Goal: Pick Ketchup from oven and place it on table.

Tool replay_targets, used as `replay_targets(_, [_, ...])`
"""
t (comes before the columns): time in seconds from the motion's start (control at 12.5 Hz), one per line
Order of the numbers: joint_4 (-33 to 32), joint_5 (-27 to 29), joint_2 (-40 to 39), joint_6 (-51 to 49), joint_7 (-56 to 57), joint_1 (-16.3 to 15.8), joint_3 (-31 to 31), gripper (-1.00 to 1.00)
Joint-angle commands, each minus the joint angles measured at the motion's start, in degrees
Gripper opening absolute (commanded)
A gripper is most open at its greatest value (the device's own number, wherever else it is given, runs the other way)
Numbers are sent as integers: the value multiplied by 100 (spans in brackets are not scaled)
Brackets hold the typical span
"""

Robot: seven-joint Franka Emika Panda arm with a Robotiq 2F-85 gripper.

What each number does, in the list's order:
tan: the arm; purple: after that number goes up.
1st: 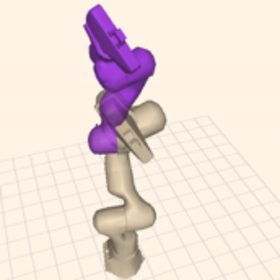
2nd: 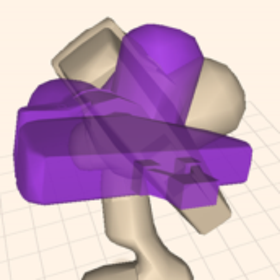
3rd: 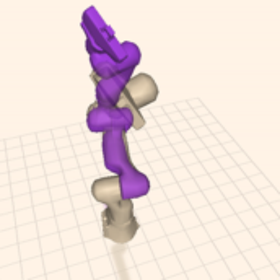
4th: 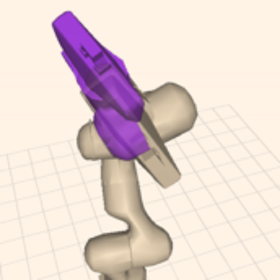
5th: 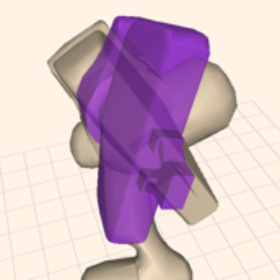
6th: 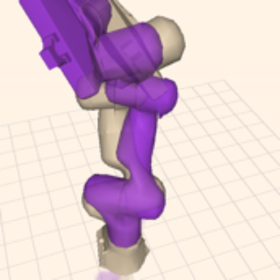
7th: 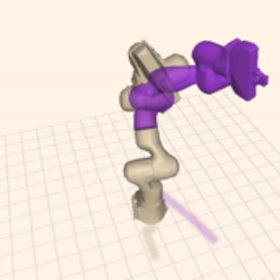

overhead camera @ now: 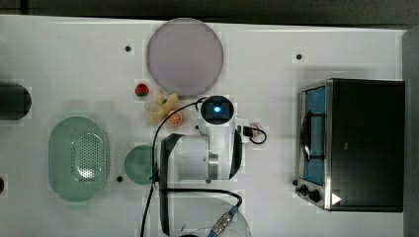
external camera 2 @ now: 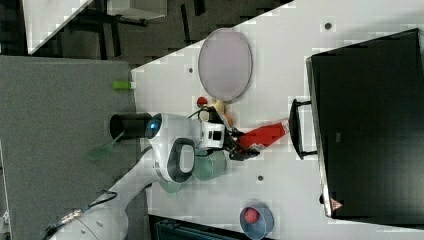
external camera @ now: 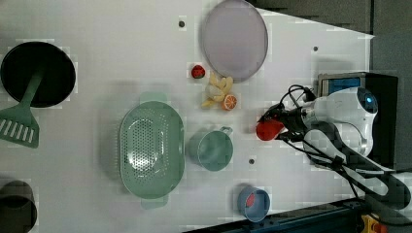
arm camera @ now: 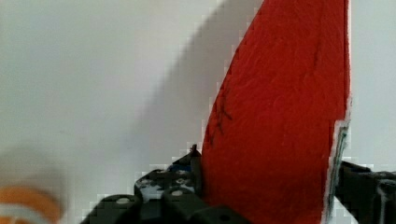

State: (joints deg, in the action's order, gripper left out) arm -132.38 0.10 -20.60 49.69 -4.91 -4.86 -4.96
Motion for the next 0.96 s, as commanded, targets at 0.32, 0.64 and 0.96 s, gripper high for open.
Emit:
replay_targets(0.32, [441,65,937,-151,-442,48,-11,100])
replay_targets(0.64, [1413,59,1860,-1294,-442,53,-19,100])
replay_targets(0.96, [2659,46,2269,-3532,-440,56,-23,100])
